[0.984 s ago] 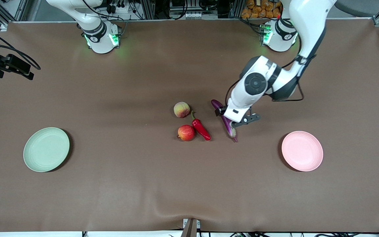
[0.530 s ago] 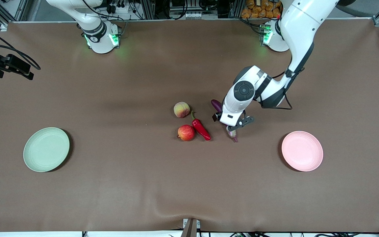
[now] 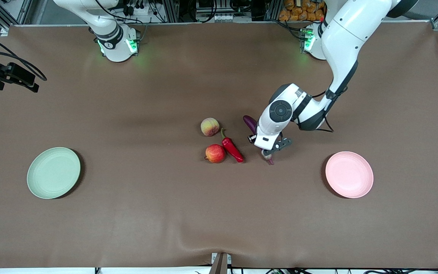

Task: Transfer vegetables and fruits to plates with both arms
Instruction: 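Carry the eggplant onto the pink plate while the right gripper reaches the pomegranate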

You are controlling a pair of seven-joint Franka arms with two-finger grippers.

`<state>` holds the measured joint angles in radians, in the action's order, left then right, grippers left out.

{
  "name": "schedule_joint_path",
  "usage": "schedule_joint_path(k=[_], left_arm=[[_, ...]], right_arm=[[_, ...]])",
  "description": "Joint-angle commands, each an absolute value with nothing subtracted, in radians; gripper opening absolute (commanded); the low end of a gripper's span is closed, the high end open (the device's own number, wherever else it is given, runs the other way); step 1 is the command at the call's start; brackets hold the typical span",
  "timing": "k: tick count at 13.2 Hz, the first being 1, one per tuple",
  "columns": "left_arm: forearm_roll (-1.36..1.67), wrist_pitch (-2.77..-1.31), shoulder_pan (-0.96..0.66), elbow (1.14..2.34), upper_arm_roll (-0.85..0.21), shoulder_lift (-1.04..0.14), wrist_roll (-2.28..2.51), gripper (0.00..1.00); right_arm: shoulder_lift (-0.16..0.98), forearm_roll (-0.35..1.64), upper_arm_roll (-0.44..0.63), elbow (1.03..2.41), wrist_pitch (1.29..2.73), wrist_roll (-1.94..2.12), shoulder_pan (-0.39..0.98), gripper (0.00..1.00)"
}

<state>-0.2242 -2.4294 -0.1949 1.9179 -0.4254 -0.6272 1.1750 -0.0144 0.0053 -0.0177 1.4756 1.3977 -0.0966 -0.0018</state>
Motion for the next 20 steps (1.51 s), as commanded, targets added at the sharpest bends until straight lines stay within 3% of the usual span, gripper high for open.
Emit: schedule_joint_path(k=[1, 7, 12, 20], left_arm=[[-0.256, -2.418, -0.177, 1.910, -0.425, -0.612, 1.180, 0.00], [-0.290, -2.129, 0.004, 1.907, -0.433, -0.433, 0.807, 0.00], [-0.291, -2.137, 0.257, 1.902, -0.434, -0.434, 0.427, 0.00], [-0.350, -2.232, 0.368, 1.904, -0.431, -0.489, 0.258, 0.00]], right_arm=[[-0.037, 0.008, -0.026, 1.494, 1.396, -0.089, -0.008, 1.00], [-0.037, 0.014, -0.026, 1.494, 1.387, -0.089, -0.012, 1.00], [-0.037, 0.014, -0.031, 1.494, 1.388, -0.089, -0.003, 1.00], [-0.005, 0.003, -0.029, 1.476, 1.407, -0.086, 0.009, 1.00]])
